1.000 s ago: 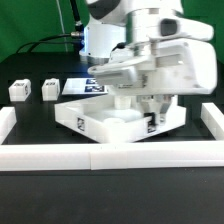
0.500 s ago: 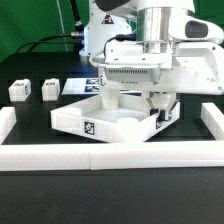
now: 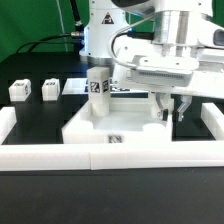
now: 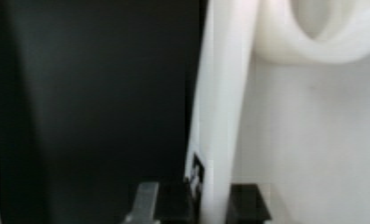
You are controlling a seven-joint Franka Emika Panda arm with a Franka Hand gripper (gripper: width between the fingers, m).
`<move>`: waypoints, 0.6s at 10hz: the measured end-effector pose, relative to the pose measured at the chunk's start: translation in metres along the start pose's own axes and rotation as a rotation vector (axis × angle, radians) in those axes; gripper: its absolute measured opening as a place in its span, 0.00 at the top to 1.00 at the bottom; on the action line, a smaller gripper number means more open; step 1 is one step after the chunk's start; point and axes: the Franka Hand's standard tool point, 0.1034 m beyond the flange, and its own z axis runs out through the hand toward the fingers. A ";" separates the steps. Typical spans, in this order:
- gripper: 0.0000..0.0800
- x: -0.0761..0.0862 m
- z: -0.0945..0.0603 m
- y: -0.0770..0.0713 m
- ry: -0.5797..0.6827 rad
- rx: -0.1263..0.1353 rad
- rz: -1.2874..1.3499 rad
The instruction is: Assemble square table
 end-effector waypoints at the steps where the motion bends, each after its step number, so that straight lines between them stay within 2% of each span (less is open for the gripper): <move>1: 0.91 0.001 0.001 -0.004 -0.002 0.000 -0.027; 5: 0.92 0.001 0.002 -0.005 0.000 0.002 0.002; 6: 0.92 -0.001 0.003 -0.001 0.004 0.011 -0.002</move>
Offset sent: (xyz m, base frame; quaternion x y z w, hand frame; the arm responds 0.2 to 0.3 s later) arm 0.0000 0.0000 0.0000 0.0000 0.0000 0.0000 1.0000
